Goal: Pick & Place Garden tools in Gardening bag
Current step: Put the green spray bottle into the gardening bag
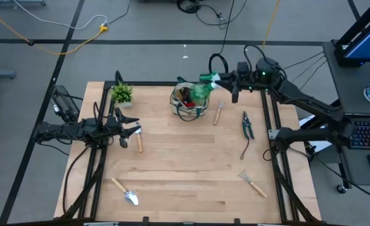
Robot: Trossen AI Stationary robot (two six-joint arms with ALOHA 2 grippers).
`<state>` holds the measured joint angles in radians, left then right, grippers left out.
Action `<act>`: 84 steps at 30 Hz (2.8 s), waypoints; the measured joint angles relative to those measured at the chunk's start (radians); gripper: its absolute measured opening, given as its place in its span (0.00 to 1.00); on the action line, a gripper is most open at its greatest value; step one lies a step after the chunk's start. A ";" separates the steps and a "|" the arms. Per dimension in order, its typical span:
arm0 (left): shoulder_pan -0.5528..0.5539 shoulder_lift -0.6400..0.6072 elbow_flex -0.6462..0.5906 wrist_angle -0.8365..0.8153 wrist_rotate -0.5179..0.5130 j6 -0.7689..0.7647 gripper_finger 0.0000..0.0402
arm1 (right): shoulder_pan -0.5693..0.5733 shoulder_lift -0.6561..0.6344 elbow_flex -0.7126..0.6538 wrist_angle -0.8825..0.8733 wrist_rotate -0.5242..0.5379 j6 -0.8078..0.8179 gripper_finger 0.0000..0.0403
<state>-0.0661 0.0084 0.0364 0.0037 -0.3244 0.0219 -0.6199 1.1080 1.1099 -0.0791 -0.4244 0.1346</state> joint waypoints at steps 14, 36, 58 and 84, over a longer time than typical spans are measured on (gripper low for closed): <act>0.000 0.000 0.000 0.000 0.000 0.000 0.42 | 0.020 0.097 0.000 0.000 0.010 -0.184 0.11; 0.000 0.000 0.000 0.000 0.000 0.000 0.42 | 0.020 0.163 0.000 -0.053 0.097 -0.289 0.11; 0.000 0.000 0.000 -0.001 0.000 0.000 0.42 | 0.066 0.163 0.000 -0.077 0.114 -0.390 0.11; 0.000 0.000 0.000 -0.002 0.000 0.000 0.42 | 0.096 0.341 0.171 -0.300 0.218 -0.439 0.11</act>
<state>-0.0659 0.0086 0.0368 0.0021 -0.3247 0.0223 -0.5241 1.4495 1.2811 -0.3788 -0.2066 -0.3047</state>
